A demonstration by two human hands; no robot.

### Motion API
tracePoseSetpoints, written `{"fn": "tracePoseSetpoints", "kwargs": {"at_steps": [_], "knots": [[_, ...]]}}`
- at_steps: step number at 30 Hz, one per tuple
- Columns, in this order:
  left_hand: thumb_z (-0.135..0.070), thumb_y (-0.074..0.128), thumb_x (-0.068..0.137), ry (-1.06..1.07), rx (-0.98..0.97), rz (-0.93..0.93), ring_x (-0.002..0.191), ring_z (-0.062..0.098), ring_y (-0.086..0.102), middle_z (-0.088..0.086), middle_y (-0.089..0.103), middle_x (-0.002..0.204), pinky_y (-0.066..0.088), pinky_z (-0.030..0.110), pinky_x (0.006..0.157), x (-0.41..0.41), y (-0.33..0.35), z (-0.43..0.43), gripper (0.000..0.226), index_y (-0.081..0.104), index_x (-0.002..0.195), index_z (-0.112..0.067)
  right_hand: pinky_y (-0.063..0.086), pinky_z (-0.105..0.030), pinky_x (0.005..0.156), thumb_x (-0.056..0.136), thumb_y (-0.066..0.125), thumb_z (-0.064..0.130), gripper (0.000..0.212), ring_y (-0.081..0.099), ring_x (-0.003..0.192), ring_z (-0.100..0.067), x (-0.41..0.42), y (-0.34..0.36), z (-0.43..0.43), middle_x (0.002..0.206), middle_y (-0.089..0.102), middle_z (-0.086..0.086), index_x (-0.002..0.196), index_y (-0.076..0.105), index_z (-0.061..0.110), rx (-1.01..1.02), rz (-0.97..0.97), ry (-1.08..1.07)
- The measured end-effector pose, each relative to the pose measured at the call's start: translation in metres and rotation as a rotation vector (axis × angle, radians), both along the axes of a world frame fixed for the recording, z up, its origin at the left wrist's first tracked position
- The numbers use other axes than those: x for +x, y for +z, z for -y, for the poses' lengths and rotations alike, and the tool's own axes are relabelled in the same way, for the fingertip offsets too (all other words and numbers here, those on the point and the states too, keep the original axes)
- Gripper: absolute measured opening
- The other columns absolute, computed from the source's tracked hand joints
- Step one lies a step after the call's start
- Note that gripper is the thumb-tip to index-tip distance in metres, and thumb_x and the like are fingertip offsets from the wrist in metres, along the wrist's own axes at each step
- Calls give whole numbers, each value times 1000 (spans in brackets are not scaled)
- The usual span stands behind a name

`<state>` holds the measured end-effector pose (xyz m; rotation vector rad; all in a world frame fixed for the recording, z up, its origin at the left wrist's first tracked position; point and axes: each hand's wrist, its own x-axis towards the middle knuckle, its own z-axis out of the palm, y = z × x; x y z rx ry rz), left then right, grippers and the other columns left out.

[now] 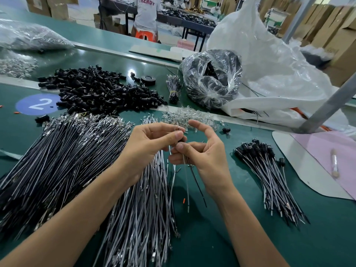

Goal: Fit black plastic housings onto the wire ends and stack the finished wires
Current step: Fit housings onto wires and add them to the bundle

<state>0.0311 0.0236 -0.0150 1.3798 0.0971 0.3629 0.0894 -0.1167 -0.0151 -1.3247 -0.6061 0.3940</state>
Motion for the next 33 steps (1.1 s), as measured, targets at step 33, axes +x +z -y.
{"fn": "tracePoseSetpoints", "kwargs": {"at_steps": [33], "knots": [[-30,79,59,82,-221,83,85,19,72,13,76,91,57,26,77,0,5,3,33,79,87,-12,57,-25,74,94,57,-5,39,75,82,-21,2,-7,-2,90,77,-7,123,57,20,-104,205,-33]]}}
